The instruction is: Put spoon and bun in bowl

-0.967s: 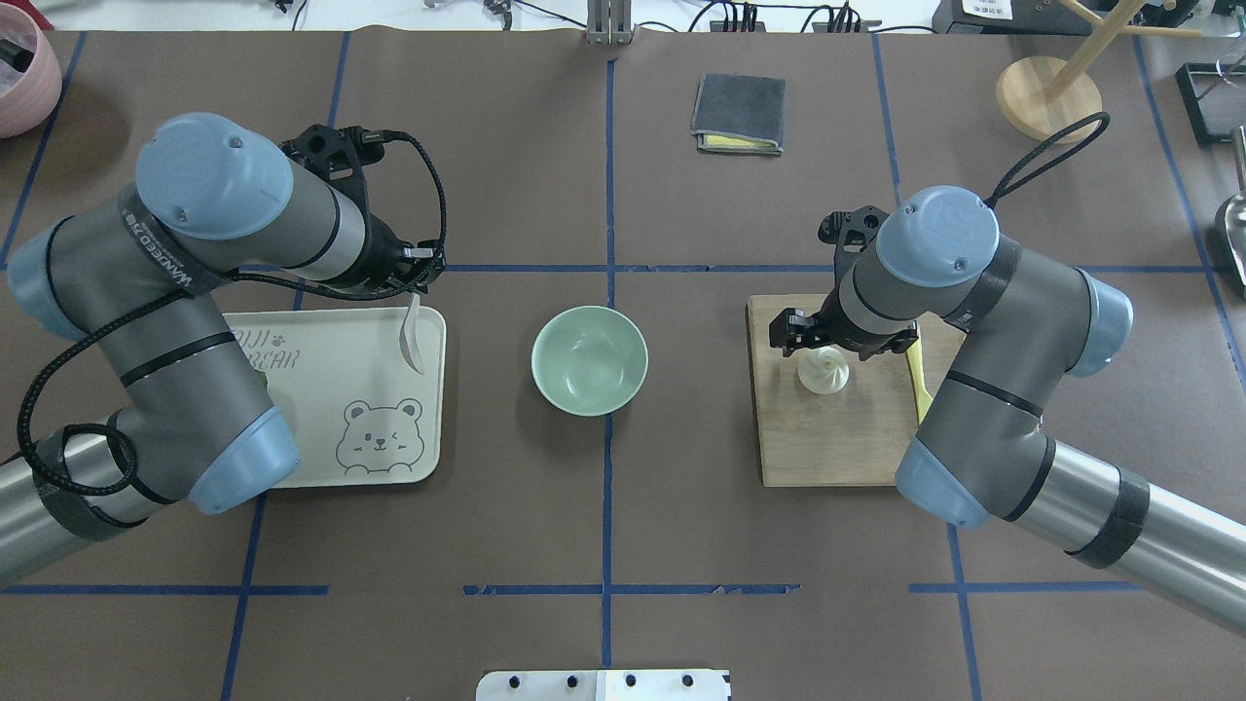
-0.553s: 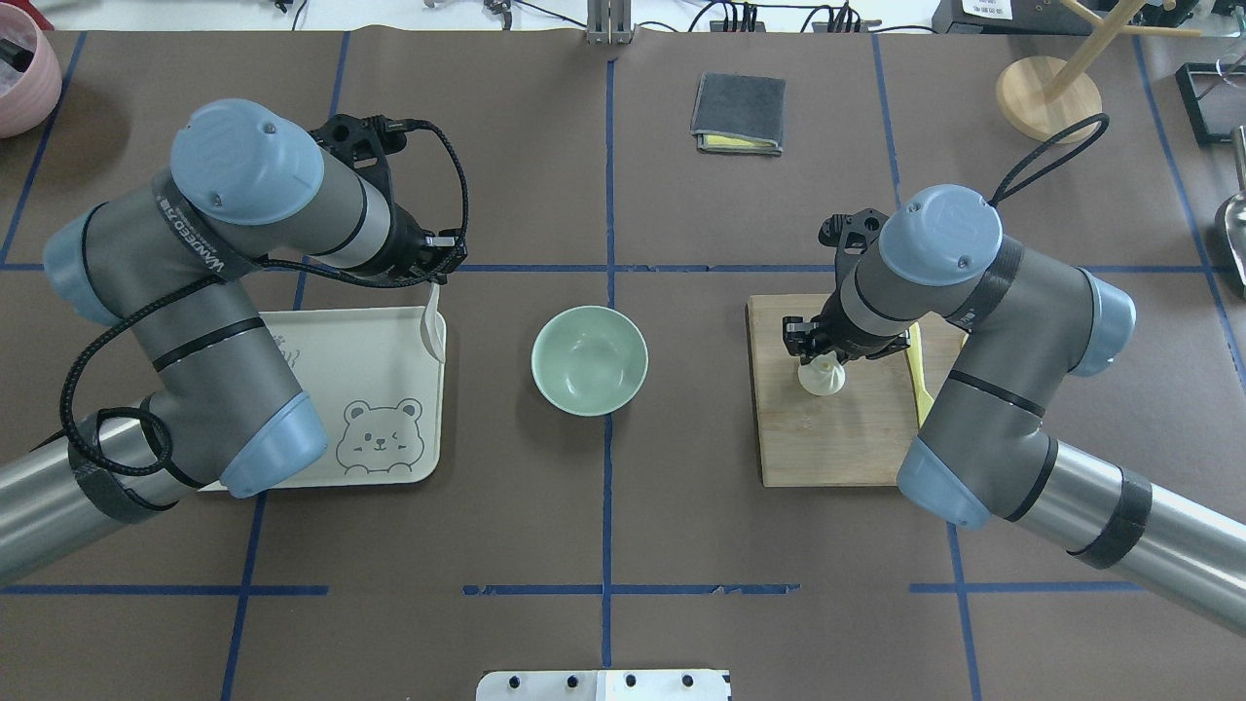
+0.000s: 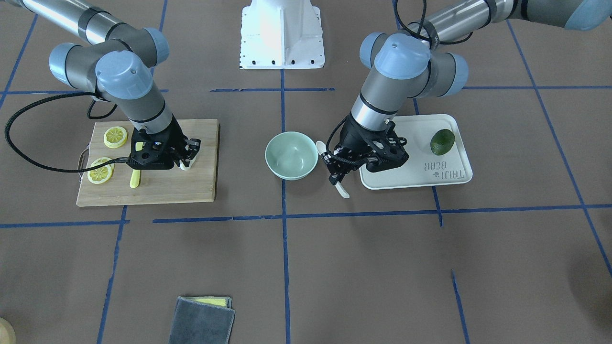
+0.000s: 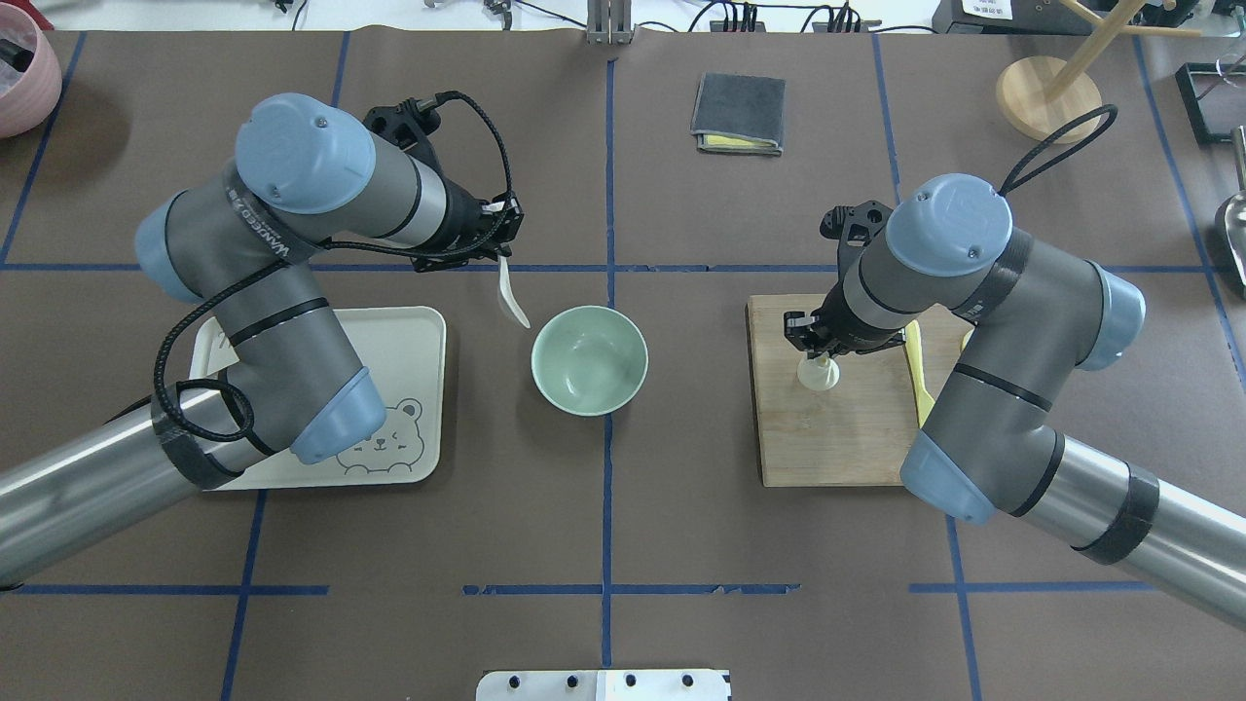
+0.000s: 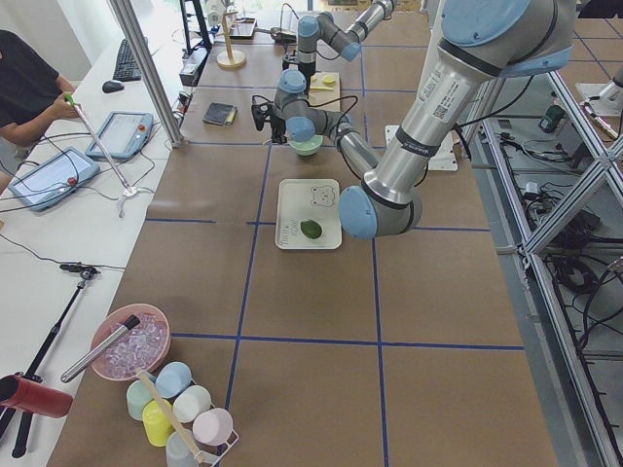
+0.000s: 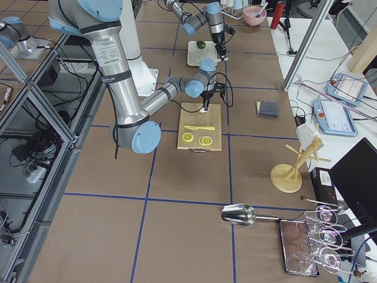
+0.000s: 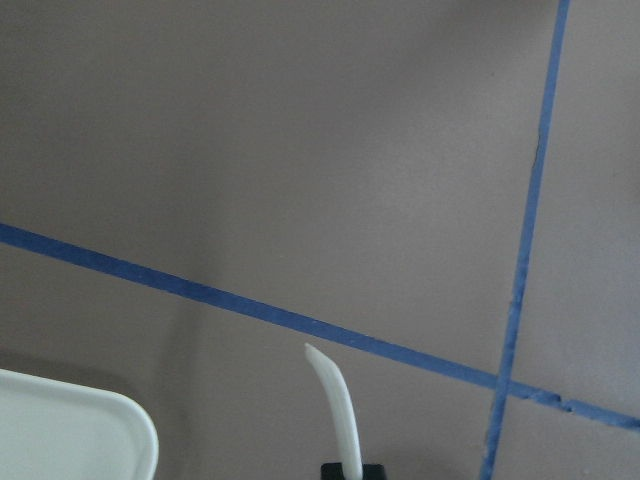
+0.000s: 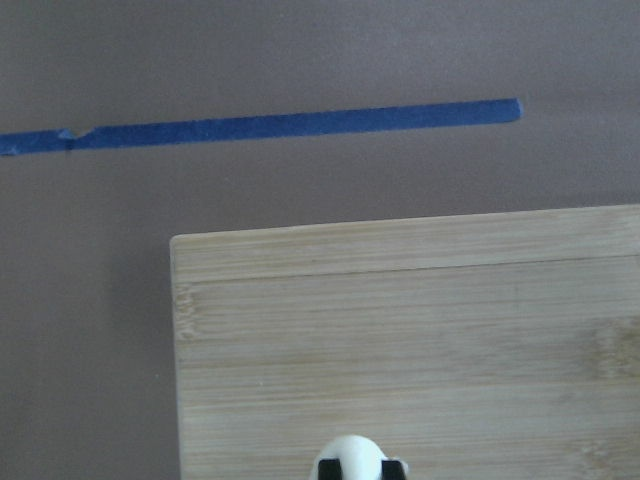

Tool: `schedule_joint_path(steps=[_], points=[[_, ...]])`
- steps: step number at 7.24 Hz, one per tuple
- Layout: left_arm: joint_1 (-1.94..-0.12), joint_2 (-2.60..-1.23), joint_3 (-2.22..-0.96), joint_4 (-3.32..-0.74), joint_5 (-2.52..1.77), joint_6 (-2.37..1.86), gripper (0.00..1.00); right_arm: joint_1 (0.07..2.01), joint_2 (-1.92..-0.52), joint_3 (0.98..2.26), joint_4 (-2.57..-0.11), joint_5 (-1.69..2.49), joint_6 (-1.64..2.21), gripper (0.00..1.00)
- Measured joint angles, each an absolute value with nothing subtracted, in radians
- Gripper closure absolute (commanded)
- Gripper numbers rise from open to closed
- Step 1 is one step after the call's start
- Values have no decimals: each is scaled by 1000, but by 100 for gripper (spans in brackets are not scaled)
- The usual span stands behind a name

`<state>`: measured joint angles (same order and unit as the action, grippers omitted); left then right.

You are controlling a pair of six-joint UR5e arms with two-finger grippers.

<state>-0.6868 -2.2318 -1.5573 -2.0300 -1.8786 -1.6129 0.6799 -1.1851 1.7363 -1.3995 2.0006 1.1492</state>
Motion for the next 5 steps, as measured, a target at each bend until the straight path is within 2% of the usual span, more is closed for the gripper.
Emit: schedule_joint_path(steps=[5], points=[[-604, -2264, -1533, -2079, -1876, -1655, 100, 746, -1175, 1771, -1428, 2062, 1141, 100]])
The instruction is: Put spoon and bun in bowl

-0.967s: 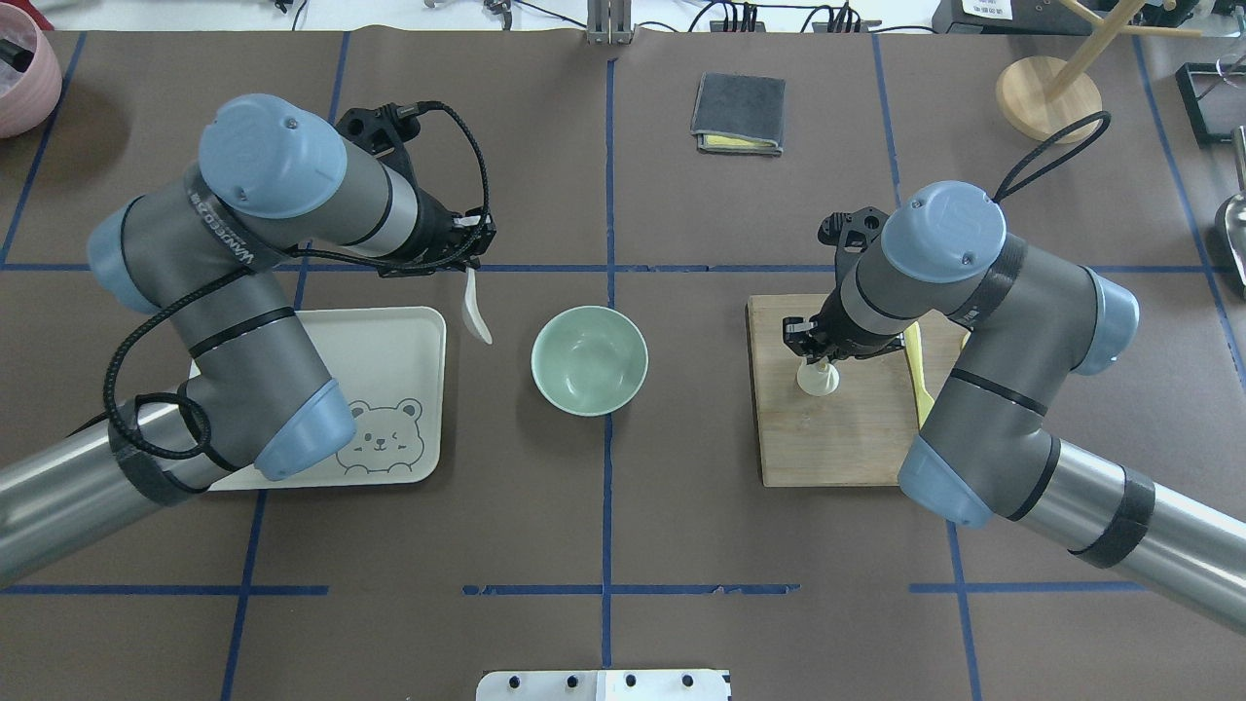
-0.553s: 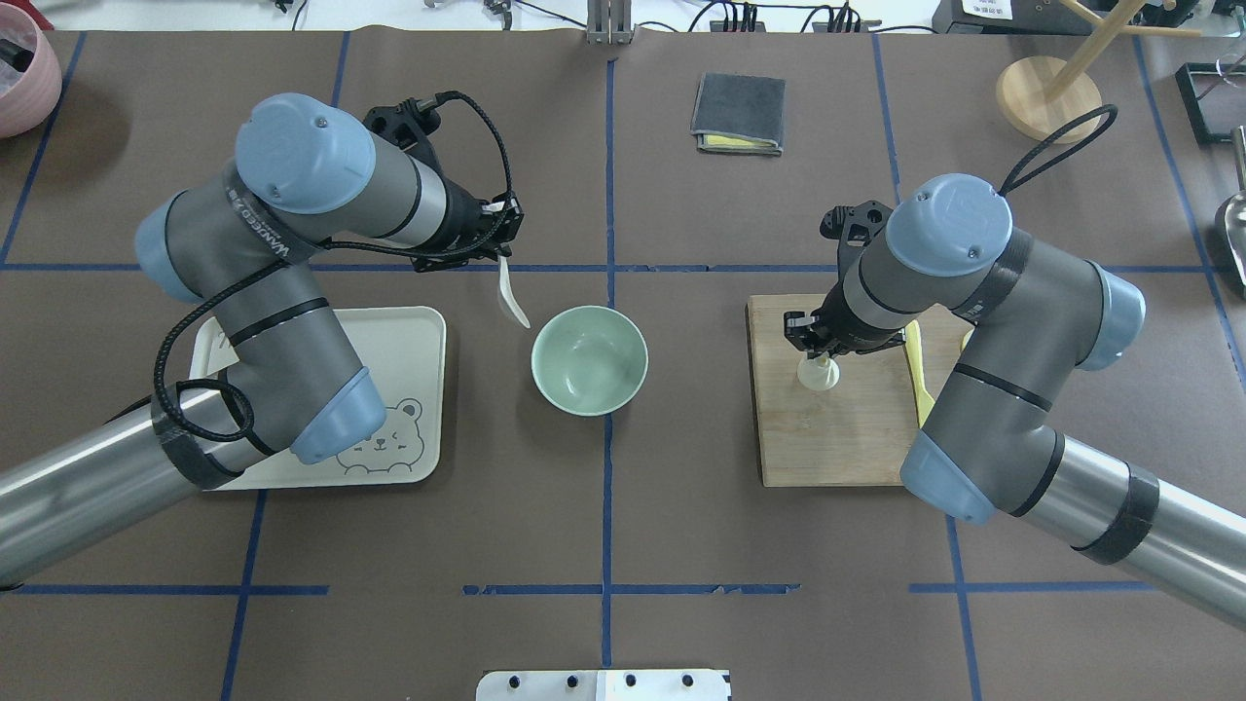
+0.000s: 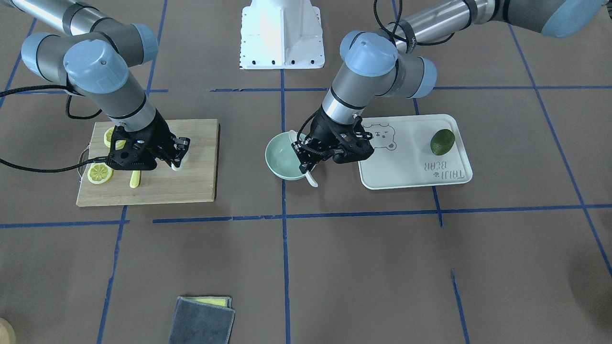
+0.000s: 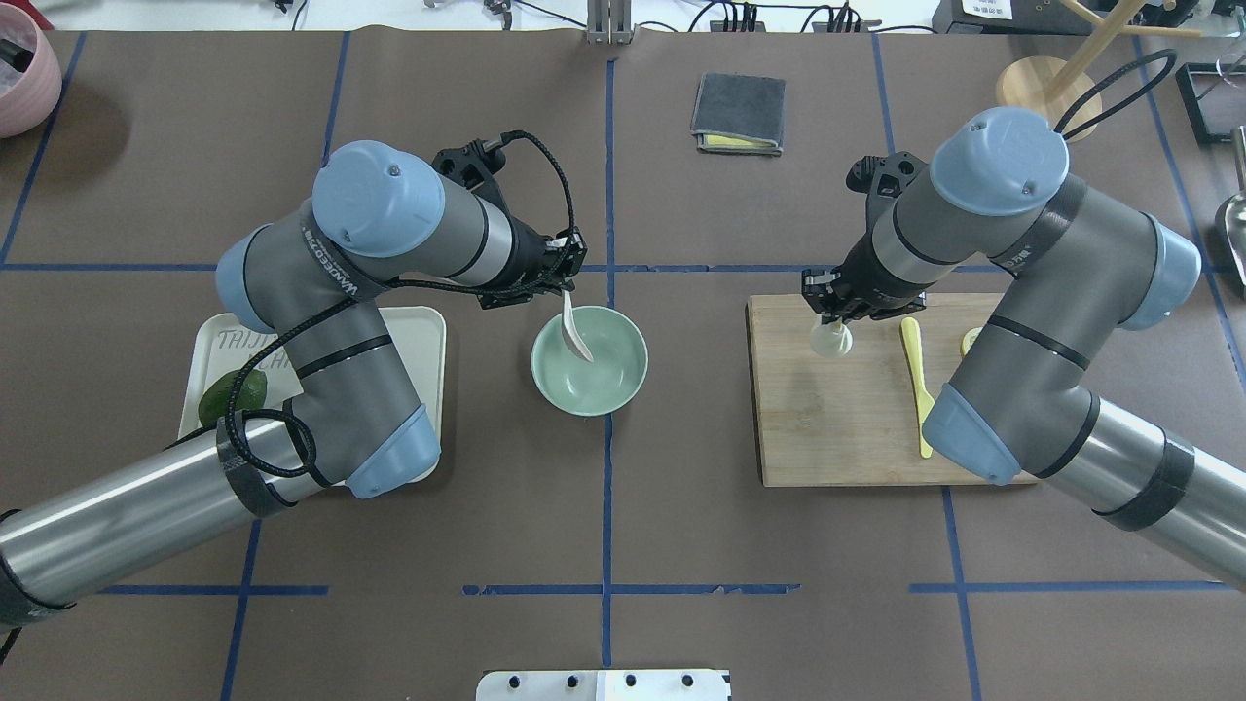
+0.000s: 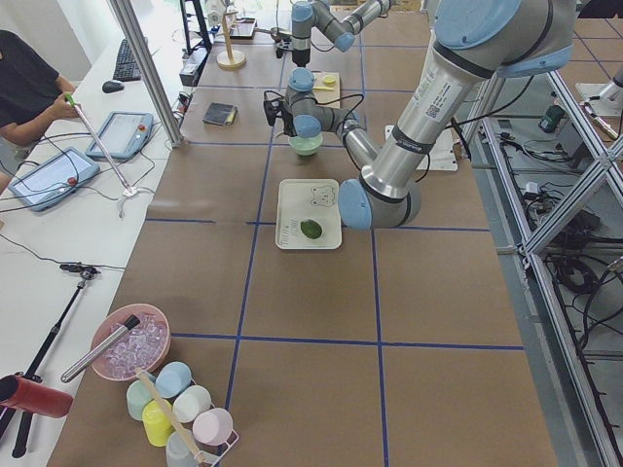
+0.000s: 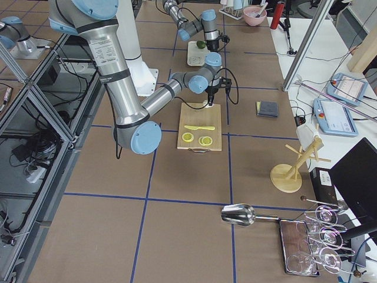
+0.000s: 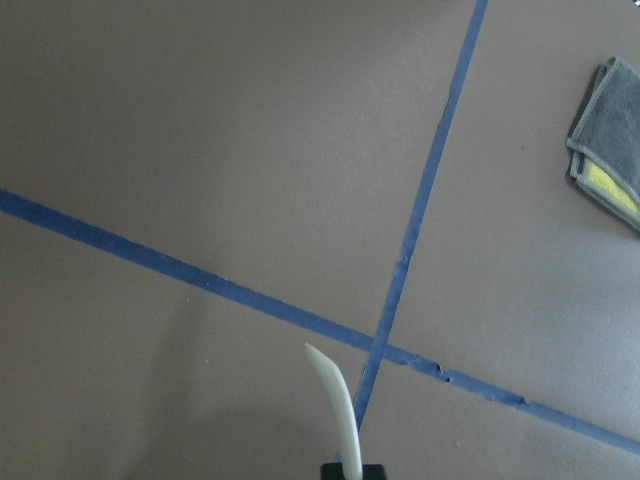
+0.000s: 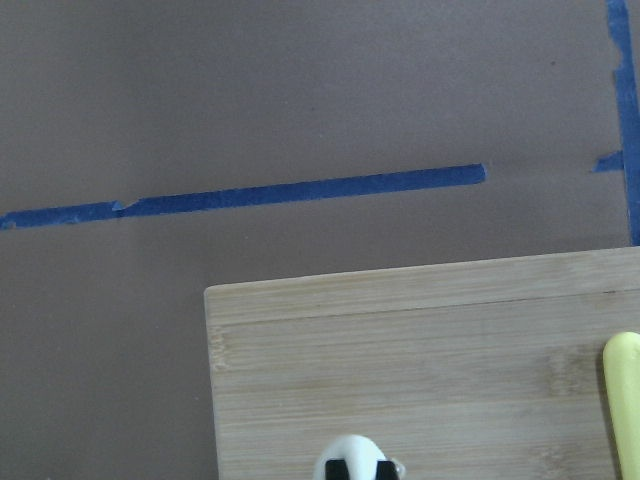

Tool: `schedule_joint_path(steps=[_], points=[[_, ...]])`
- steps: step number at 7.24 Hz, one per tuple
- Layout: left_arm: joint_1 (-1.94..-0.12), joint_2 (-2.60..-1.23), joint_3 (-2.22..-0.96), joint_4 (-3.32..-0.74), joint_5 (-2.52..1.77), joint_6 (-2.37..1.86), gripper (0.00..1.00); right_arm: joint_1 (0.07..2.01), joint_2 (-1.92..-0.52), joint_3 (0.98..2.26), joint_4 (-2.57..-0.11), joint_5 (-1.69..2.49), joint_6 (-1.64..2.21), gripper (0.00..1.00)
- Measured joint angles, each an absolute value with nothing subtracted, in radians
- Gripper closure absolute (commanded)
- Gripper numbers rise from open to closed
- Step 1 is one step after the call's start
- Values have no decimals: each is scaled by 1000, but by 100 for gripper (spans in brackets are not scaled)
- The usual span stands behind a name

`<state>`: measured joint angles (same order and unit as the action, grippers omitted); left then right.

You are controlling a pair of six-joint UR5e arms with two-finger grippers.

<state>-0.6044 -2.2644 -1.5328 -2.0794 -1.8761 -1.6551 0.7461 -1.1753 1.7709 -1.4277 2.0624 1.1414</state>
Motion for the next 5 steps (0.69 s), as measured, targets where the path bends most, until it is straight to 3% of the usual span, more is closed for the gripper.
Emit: schedule_joint_path(steps=[1, 2, 3, 5], points=[[-597, -2263, -1534, -2081, -1876, -1656, 83, 746, -1173, 1771, -1427, 2062, 1141, 100], [-592, -2262, -1534, -2082, -1876, -1656, 27, 746, -1172, 1772, -1427, 2062, 1142, 100], [-590, -2259, -1532, -2083, -1876, -1653, 0, 747, -1171, 1773, -1427, 2062, 1142, 100], [-592, -2253, -1531, -2082, -1876, -1647, 0, 746, -1169, 1775, -1426, 2061, 1142, 100]])
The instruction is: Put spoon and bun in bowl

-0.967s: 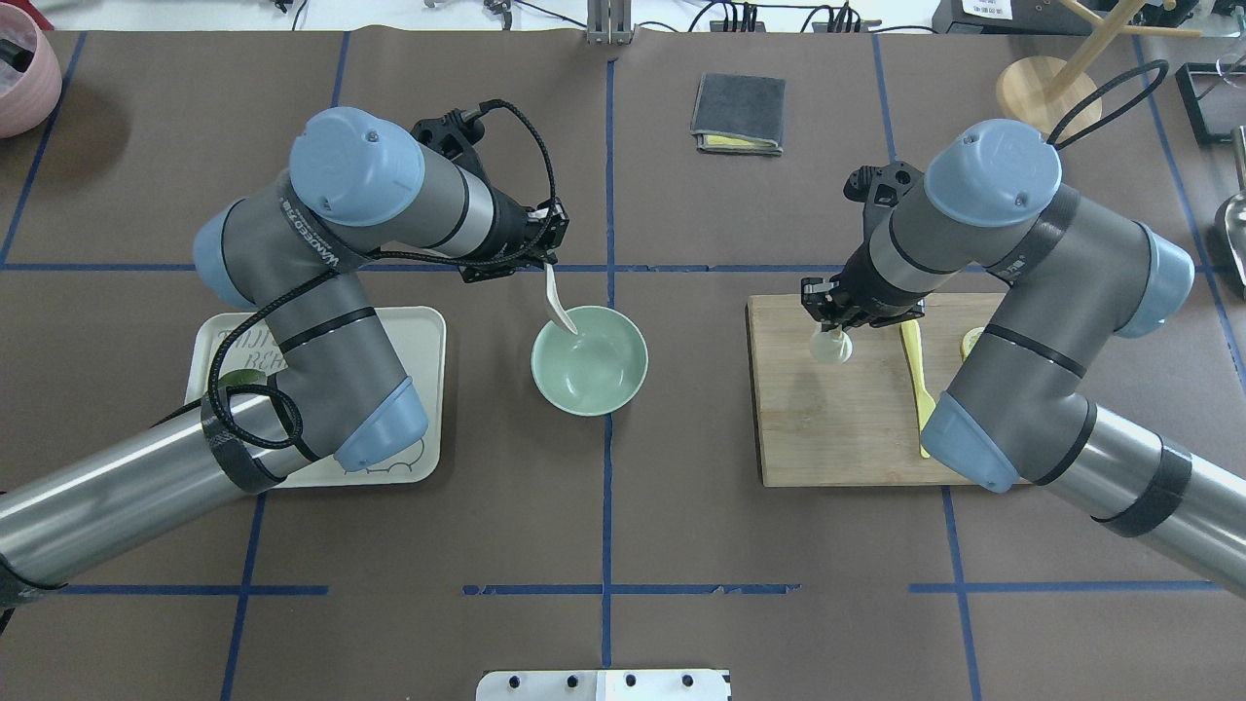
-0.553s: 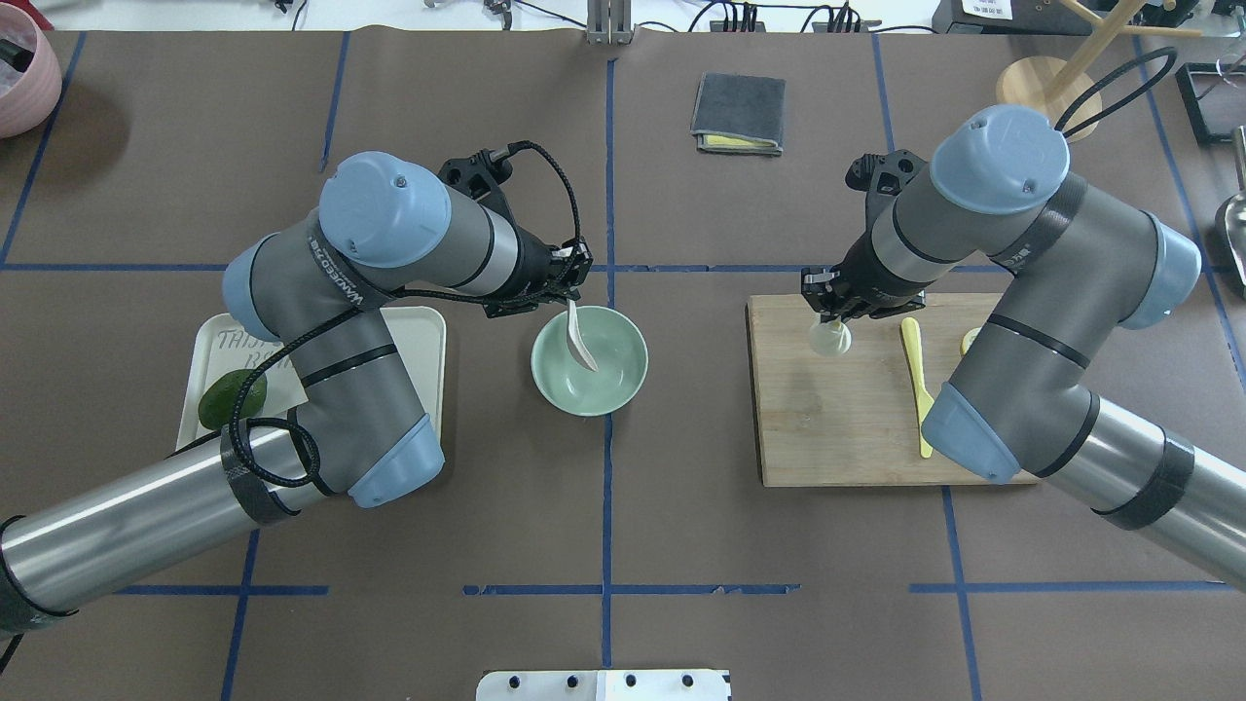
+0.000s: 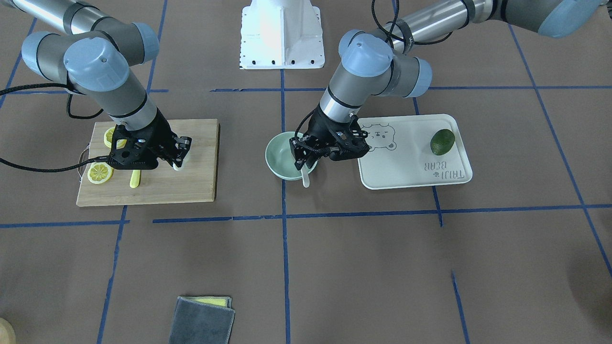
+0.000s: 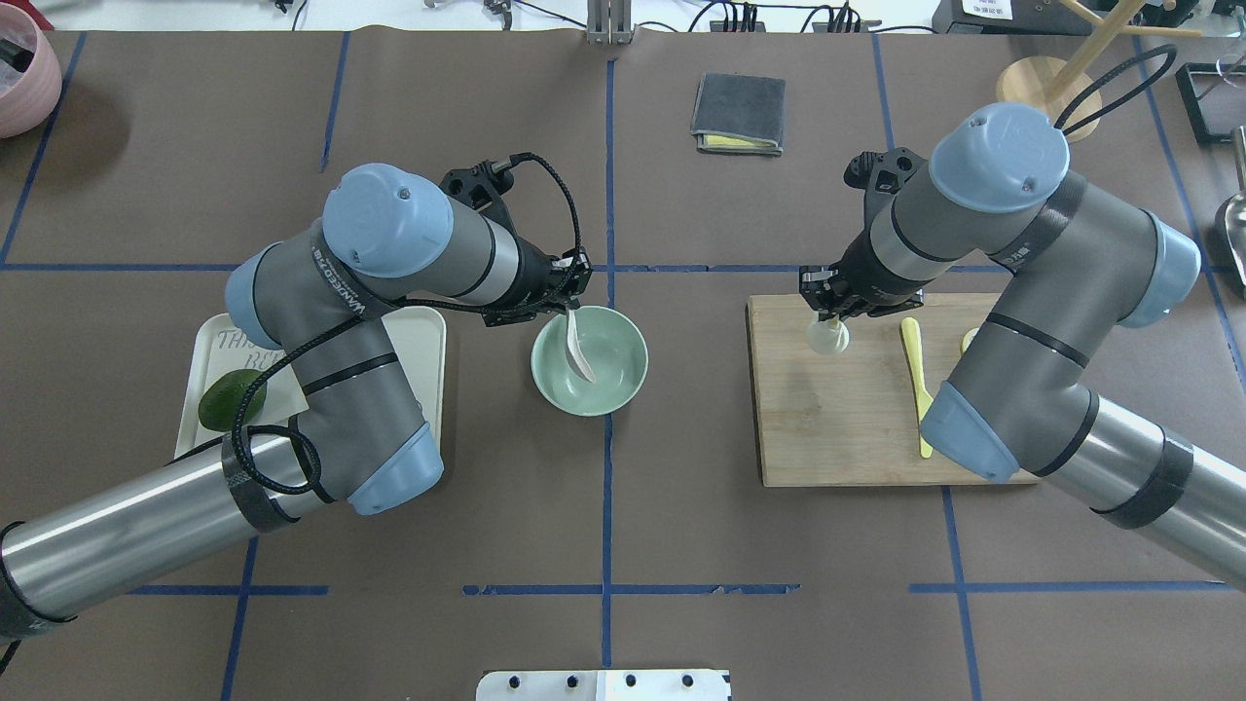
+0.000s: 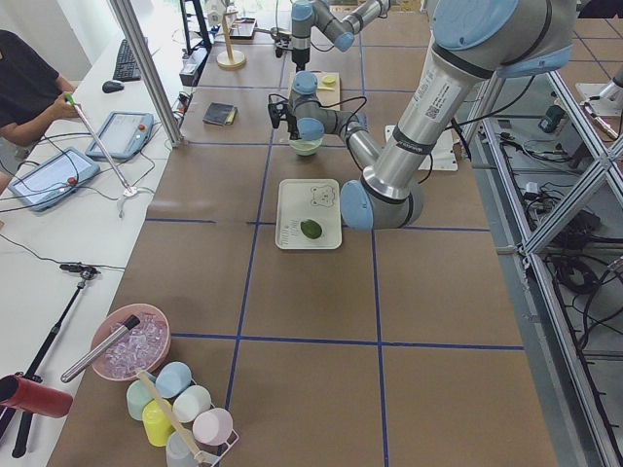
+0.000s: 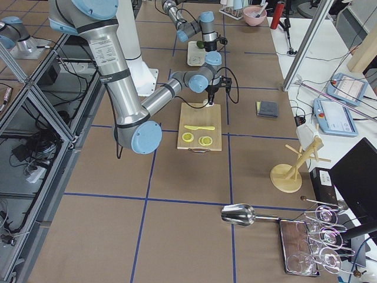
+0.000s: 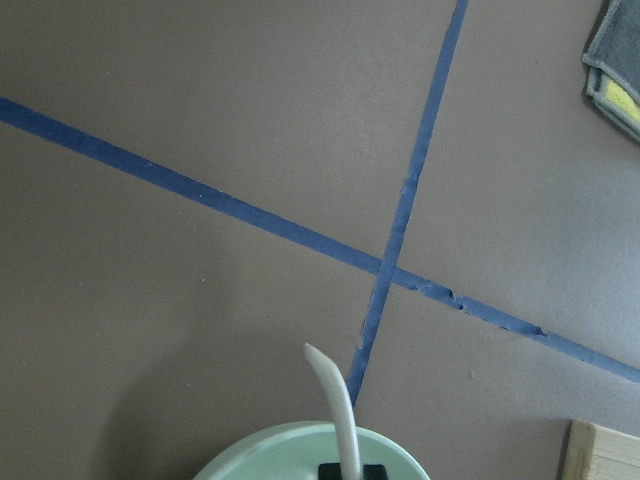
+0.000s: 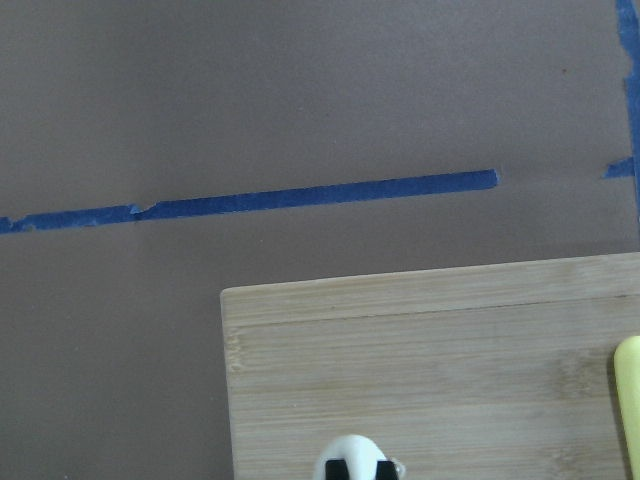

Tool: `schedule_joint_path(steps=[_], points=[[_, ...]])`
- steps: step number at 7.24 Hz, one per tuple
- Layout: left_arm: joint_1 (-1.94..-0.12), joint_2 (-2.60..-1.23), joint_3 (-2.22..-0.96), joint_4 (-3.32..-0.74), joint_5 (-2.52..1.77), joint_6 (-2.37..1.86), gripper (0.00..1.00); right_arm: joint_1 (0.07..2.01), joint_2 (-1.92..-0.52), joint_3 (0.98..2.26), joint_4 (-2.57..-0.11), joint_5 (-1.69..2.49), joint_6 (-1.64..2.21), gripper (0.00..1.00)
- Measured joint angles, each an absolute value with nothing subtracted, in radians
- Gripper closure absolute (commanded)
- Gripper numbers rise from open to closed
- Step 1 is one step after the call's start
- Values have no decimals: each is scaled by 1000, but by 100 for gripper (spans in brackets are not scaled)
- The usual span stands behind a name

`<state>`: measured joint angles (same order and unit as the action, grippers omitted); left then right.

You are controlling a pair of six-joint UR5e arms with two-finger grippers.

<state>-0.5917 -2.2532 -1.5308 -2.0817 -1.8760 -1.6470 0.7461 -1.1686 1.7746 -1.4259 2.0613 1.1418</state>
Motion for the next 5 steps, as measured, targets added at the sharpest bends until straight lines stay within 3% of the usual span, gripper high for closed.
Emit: schedule_joint_path(steps=[3, 5], points=[[-644, -2222, -1575, -2057, -1882, -1588, 0, 733, -1112, 1779, -1417, 2057, 1151, 100], [-715, -2152, -1684, -1921, -1895, -1407, 0, 692, -1036, 1771, -1408, 2039, 1155, 100]])
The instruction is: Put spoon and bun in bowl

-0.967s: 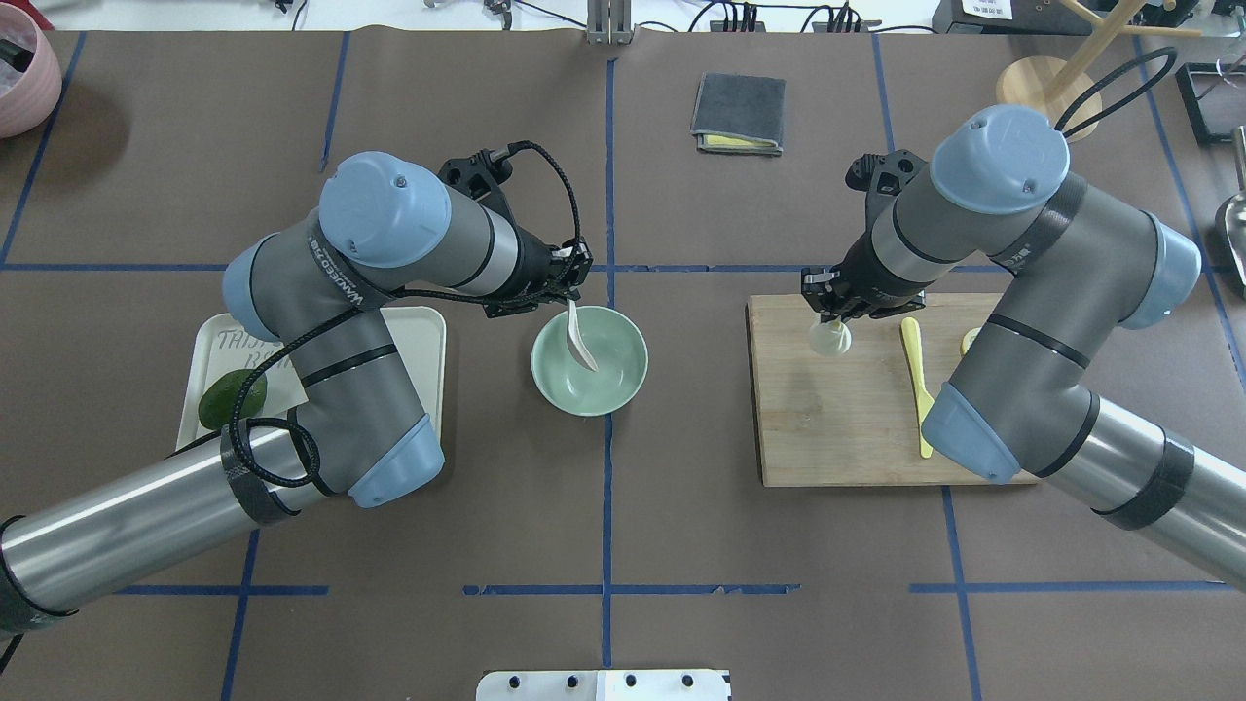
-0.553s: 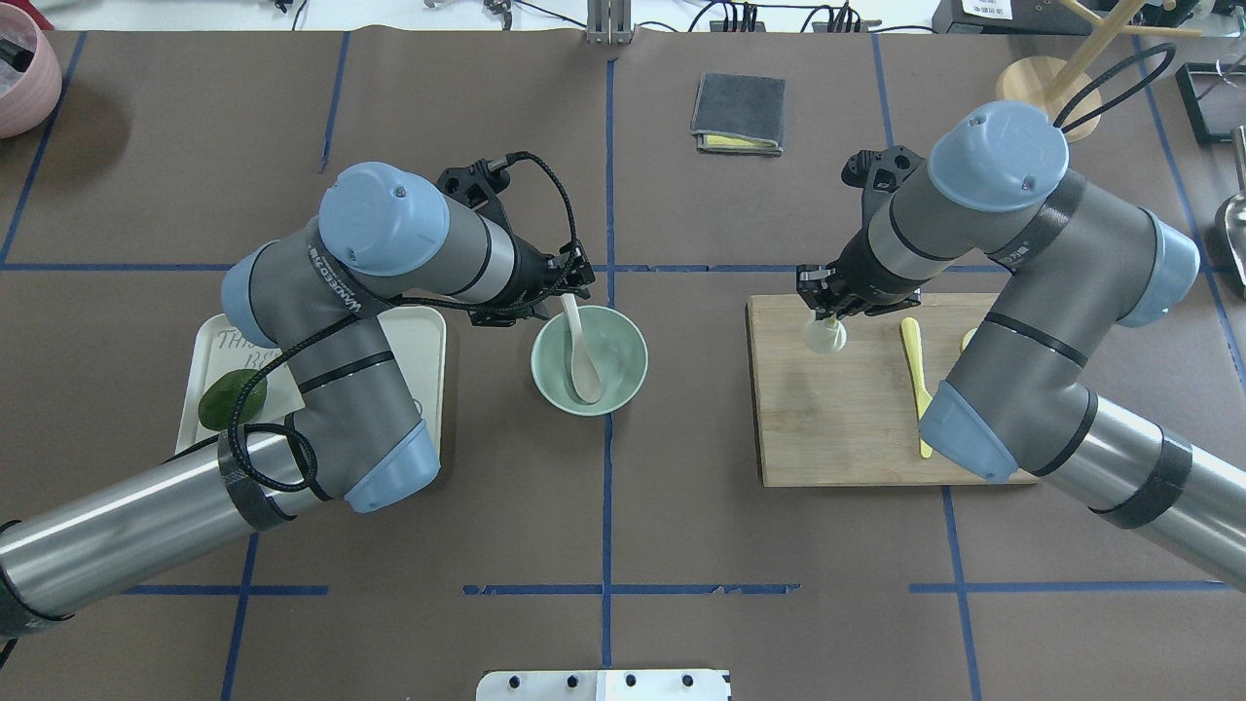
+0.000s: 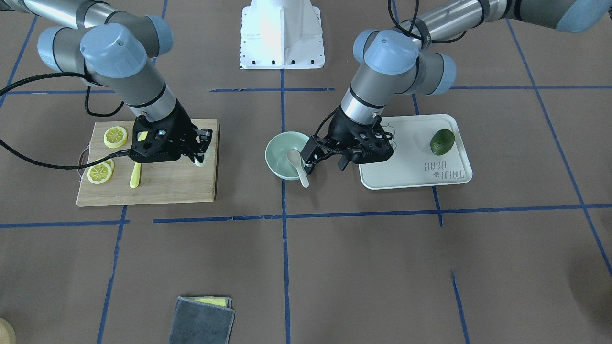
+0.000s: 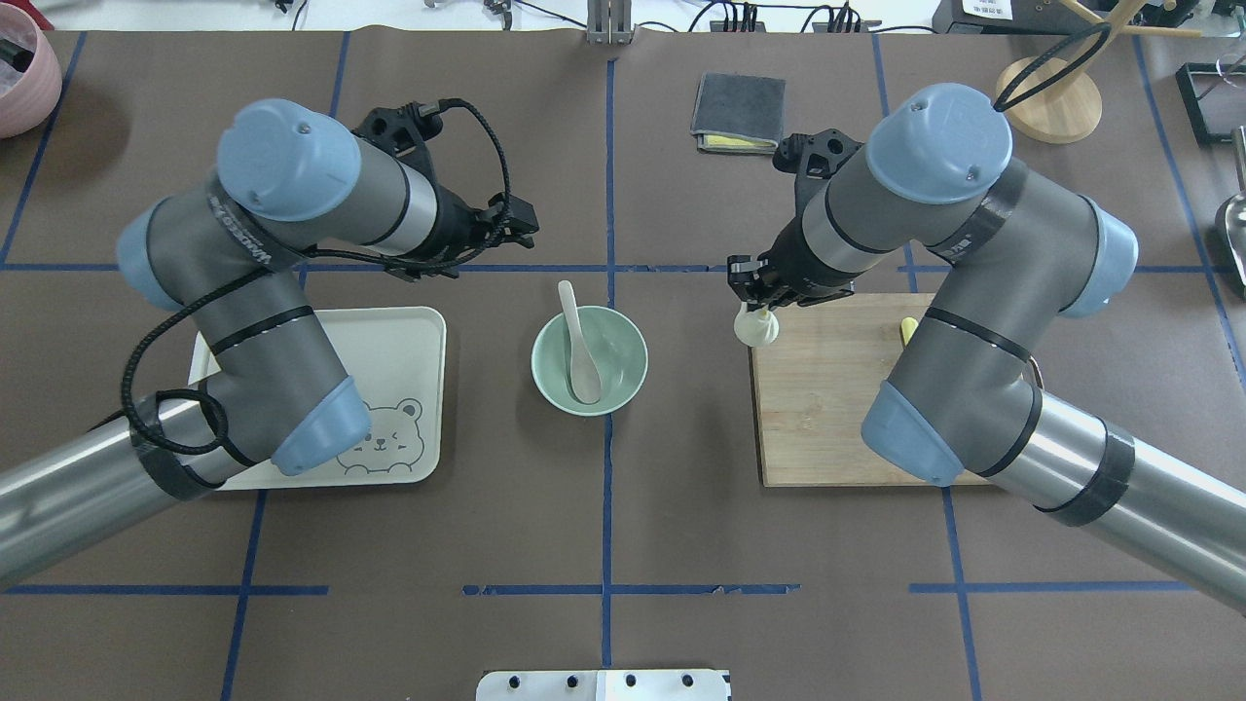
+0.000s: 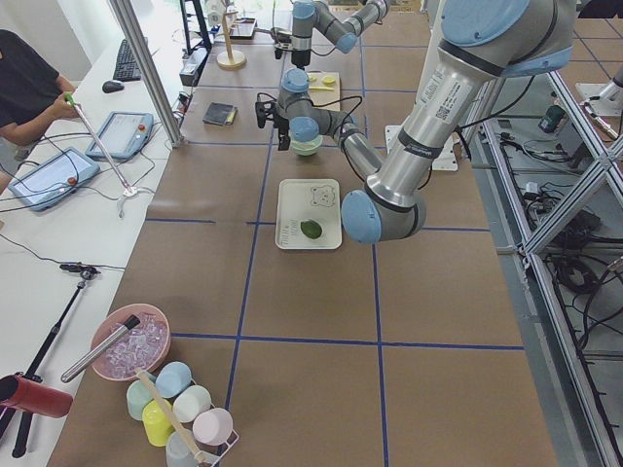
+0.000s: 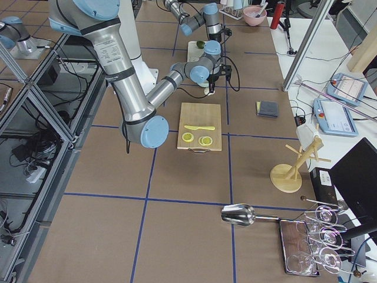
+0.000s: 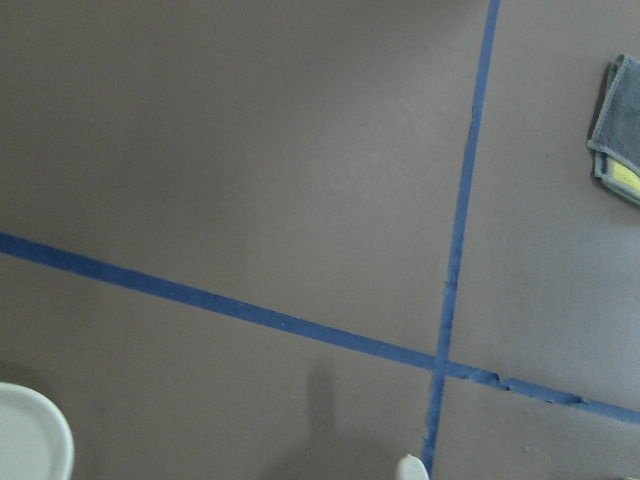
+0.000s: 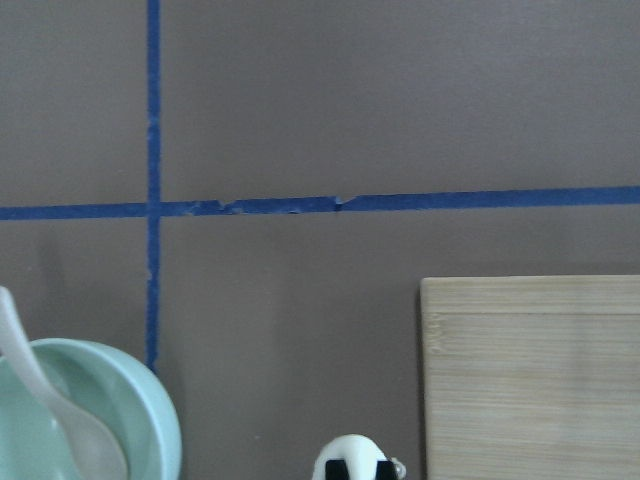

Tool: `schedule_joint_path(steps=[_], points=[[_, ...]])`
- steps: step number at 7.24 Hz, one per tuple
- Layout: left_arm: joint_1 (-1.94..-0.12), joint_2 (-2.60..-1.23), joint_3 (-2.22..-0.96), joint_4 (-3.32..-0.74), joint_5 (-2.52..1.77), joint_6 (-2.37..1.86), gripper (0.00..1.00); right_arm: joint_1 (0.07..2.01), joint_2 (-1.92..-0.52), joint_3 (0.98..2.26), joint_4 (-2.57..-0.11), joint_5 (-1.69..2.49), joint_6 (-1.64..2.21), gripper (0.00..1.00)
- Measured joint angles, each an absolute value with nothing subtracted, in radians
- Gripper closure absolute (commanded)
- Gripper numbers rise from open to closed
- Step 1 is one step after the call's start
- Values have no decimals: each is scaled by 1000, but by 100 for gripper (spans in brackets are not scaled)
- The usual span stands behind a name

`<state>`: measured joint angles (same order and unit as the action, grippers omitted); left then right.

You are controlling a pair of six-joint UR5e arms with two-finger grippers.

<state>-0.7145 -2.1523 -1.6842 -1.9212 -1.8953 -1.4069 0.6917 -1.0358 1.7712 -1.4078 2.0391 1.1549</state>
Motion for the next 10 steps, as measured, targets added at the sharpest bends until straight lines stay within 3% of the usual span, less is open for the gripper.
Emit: schedule_joint_path(steps=[3, 6, 7, 8, 10], points=[[-847, -2067, -1823, -1692, -1908, -1085, 0, 594, -900, 1671, -1340, 1929, 1155, 100], [-963, -1948, -1880, -1664, -1909, -851, 0, 515, -816, 1601, -1323, 1814, 1165, 100], [-986, -1930, -1883, -1663, -1910, -803, 0, 502, -802, 1593, -1323, 1802, 1179, 73], [-1002, -1919, -1883, -1663, -1910, -767, 0, 495, -795, 1589, -1322, 1799, 1188, 1], [-1035, -1897, -1883, -1663, -1911, -696, 0, 493, -791, 1588, -1318, 1798, 1190, 0]])
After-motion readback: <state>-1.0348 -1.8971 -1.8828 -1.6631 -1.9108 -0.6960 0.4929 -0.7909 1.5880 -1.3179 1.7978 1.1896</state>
